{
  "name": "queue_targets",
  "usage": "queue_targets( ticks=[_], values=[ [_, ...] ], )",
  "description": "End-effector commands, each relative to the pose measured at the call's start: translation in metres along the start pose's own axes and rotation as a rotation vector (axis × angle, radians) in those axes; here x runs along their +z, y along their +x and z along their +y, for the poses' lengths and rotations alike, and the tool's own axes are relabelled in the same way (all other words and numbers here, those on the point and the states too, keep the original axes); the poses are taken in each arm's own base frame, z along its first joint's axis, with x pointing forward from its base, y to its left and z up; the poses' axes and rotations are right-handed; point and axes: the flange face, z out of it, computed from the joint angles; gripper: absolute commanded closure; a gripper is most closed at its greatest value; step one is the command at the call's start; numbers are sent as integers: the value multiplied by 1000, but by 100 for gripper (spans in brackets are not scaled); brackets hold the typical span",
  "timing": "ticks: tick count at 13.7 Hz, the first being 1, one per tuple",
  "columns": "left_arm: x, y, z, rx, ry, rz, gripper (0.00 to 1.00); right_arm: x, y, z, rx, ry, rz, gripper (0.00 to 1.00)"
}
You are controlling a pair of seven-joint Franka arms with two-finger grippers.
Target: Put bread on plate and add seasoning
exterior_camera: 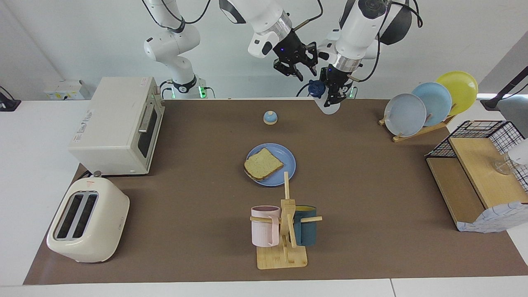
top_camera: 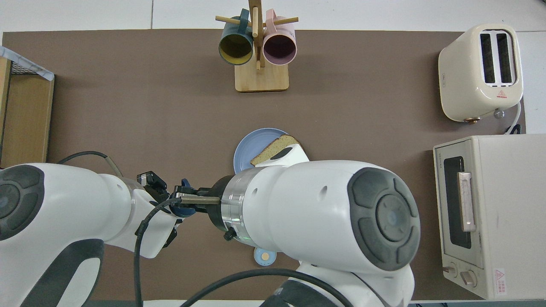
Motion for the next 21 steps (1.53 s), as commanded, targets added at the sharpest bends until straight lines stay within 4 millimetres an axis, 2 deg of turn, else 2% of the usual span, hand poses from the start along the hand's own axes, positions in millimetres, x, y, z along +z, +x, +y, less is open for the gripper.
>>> queue_targets(
  ticks=[1, 3, 7, 17, 19, 20, 21],
  values=[
    [0, -2, 8, 1, 7, 26, 100, 3, 2, -2, 2, -9, 29, 61],
    [0, -2, 8, 1, 6, 25, 100, 3, 2, -2, 2, -7, 32, 61],
    [0, -2, 8, 1, 7, 26, 100, 2, 2, -3, 1, 1, 40, 71],
    [0, -2, 8, 1, 6, 25, 100, 4, 4, -3, 4, 11, 52, 71],
    [0, -2, 8, 1, 6, 25, 100, 15, -4, -8, -10, 4, 36, 72],
    [0, -2, 8, 1, 6, 25, 100, 15, -4, -8, -12, 3, 35, 74],
    [0, -2, 8, 1, 6, 25, 100, 13, -3, -9, -12, 4, 36, 81]
  ],
)
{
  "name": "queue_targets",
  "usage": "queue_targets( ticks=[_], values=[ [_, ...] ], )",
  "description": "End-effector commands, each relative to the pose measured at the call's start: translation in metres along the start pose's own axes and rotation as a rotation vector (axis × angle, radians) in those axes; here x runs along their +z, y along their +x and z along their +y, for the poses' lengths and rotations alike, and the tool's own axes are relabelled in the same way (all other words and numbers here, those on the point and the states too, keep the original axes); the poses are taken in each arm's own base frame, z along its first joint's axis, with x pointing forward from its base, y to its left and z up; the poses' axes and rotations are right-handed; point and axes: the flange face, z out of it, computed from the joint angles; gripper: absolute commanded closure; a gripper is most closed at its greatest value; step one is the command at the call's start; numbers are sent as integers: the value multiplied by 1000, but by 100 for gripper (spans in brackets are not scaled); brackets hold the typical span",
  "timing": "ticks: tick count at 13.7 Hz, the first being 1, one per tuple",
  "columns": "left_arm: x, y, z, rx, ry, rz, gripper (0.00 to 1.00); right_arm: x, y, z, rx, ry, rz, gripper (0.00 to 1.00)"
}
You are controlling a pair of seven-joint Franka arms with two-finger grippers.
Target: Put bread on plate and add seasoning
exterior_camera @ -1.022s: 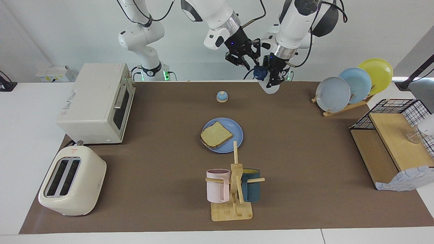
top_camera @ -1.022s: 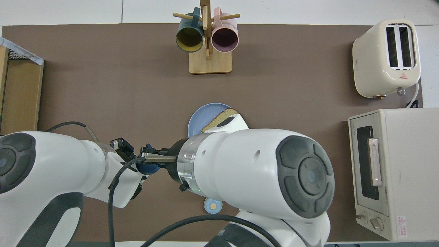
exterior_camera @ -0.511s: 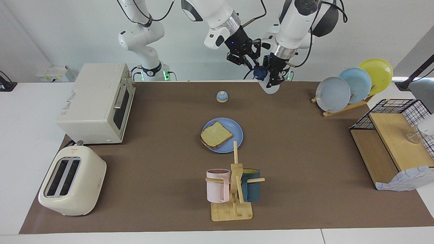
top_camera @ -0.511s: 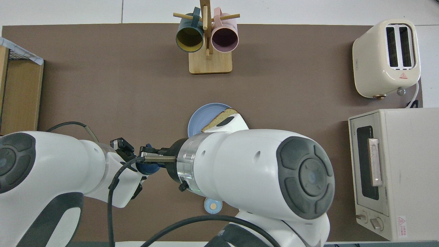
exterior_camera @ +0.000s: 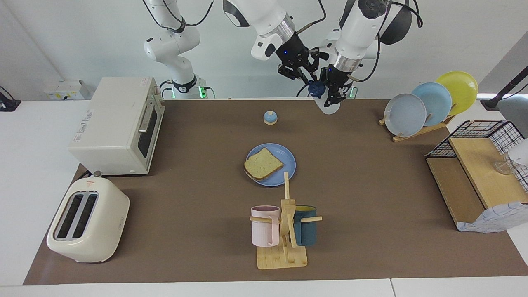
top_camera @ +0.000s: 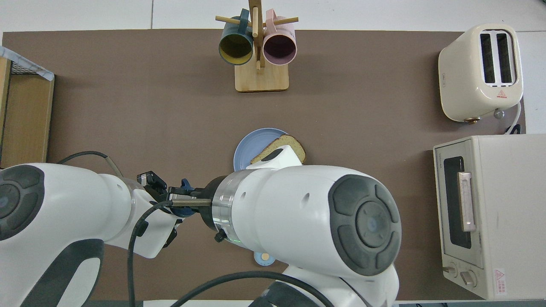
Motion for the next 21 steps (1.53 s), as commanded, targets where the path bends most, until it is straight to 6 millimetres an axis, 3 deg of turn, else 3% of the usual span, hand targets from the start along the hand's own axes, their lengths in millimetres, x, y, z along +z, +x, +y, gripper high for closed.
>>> queue_targets(
  ticks=[1, 2, 13, 21],
  values=[
    [0, -2, 8, 1, 6, 25, 100, 0, 2, -3, 10, 3, 23, 90],
    [0, -2, 8, 1, 6, 25, 100, -2, 5, -2, 17, 10, 25, 100],
    [1, 3, 17, 6, 1, 10, 100, -54, 42, 11, 202, 156, 24, 100],
    [4, 5, 22, 21, 14, -39, 100, -60, 42, 14, 213, 157, 27, 99]
  ],
)
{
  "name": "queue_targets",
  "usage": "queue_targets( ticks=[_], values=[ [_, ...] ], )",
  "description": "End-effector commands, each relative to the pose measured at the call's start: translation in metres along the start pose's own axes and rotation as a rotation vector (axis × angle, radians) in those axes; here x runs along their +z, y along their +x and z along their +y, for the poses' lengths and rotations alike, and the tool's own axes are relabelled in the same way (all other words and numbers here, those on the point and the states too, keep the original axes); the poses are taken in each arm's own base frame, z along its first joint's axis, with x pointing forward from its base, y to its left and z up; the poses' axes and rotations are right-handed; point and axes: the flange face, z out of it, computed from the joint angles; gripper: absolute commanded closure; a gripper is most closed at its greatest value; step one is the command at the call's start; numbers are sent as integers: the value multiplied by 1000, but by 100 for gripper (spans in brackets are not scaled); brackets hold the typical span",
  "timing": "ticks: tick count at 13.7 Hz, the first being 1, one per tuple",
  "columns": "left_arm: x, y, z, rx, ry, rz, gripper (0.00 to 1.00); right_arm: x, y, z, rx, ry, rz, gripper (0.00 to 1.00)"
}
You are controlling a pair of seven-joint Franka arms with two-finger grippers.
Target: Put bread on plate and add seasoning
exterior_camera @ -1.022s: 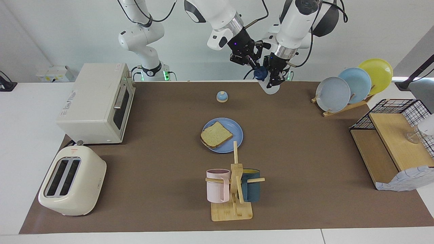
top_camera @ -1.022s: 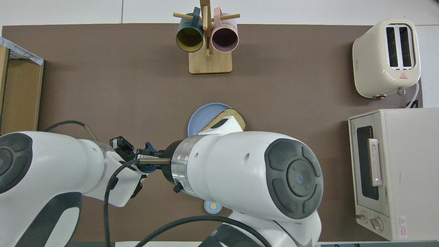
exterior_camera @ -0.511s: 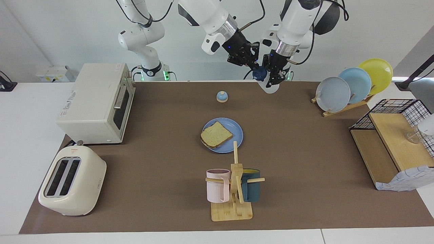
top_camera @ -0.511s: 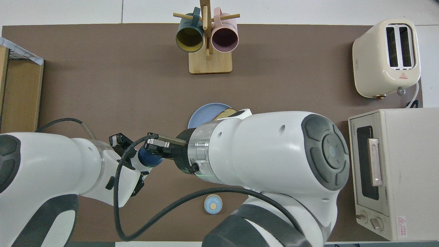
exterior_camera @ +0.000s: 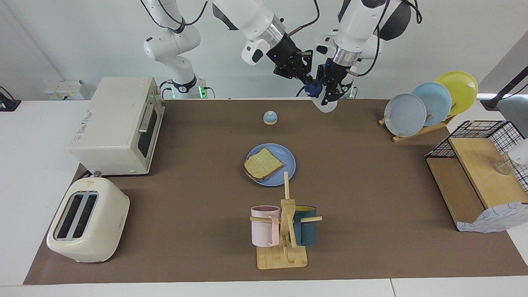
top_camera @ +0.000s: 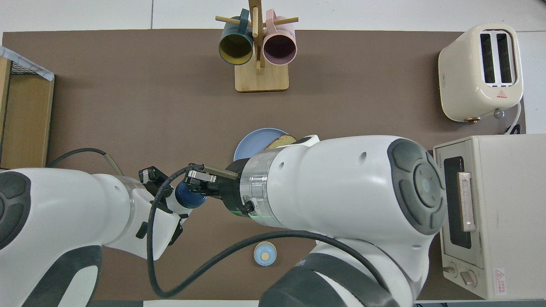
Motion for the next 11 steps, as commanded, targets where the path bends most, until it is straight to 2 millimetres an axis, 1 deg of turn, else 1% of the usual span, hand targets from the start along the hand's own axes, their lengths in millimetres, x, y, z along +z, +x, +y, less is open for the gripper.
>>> queue_targets(
  ticks=[1, 4, 6, 9, 11],
  values=[
    [20, -9, 20, 33, -31, -90, 100, -35, 12, -8, 39, 86, 58, 99],
    [21, -9, 21, 36, -36, -99, 100, -37, 14, -8, 63, 106, 47, 100],
    [21, -9, 21, 36, -36, -99, 100, -44, 26, -2, 92, 123, 57, 100],
    [21, -10, 22, 43, -28, -119, 100, -47, 26, -4, 136, 159, 30, 100],
    [21, -10, 24, 46, -32, -125, 100, -48, 26, -6, 157, 178, 46, 100]
  ],
)
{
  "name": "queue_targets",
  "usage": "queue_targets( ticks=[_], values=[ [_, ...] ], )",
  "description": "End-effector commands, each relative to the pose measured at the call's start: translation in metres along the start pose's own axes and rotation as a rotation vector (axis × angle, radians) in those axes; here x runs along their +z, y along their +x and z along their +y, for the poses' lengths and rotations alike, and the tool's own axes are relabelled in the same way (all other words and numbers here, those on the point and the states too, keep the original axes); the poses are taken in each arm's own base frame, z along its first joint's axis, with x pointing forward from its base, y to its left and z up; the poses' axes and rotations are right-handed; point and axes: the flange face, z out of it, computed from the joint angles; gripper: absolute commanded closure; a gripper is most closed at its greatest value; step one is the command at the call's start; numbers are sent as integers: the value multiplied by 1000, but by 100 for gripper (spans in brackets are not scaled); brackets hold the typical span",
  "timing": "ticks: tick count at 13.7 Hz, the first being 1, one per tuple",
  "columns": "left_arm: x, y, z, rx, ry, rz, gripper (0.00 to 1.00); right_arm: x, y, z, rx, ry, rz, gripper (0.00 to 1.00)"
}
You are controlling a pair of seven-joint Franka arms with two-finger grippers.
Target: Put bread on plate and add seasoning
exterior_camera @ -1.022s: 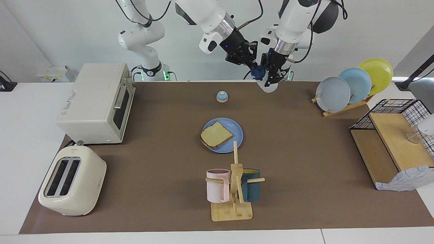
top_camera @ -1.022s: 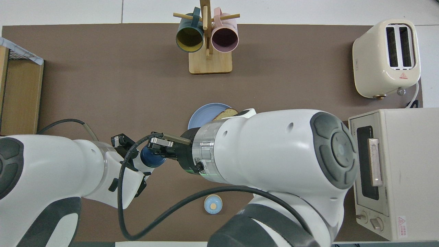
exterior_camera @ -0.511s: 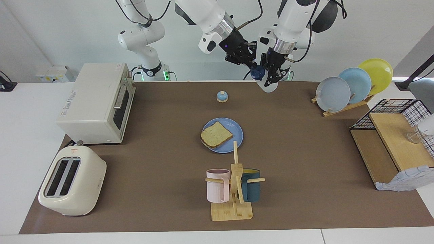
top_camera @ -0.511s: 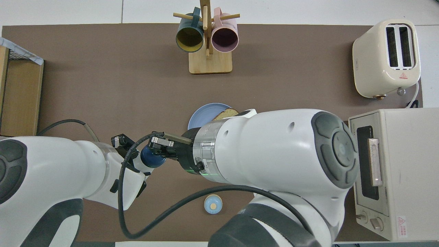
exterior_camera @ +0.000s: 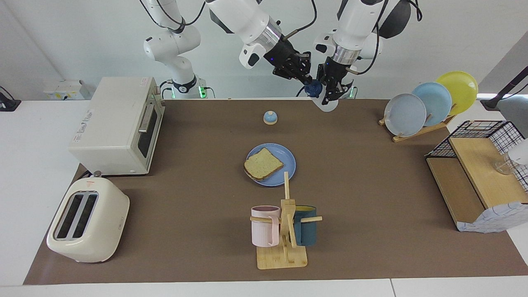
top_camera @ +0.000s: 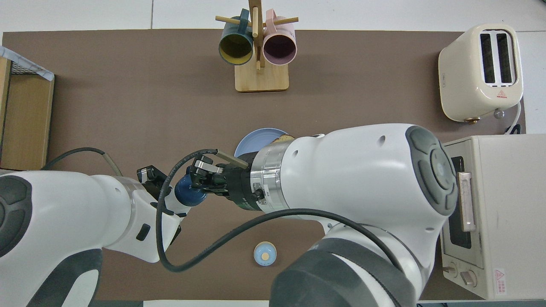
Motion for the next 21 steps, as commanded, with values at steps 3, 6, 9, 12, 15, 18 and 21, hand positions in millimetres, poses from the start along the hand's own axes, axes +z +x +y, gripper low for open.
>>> queue_targets(
  ticks=[3, 6, 9, 12, 15, 18, 21],
  values=[
    [26, -11, 24, 31, -50, -120, 100, -46, 15, -17, 86, 161, 98, 100],
    [27, -10, 27, 37, -50, -135, 100, -46, 15, -18, 89, 170, 106, 100],
    [27, -11, 27, 38, -50, -144, 100, -47, 18, -16, 84, 175, 115, 100],
    [27, -11, 27, 34, -50, -144, 100, -49, 19, -6, 64, 109, 89, 0],
    [26, -12, 26, 28, -47, -142, 100, -66, 42, 20, 82, 32, 55, 0],
    [24, -13, 23, 21, -41, -139, 100, -80, 66, 40, -49, -104, 134, 0],
    [14, -8, 14, -9, 9, -148, 100, -102, 85, 65, -151, -377, 205, 0]
  ],
)
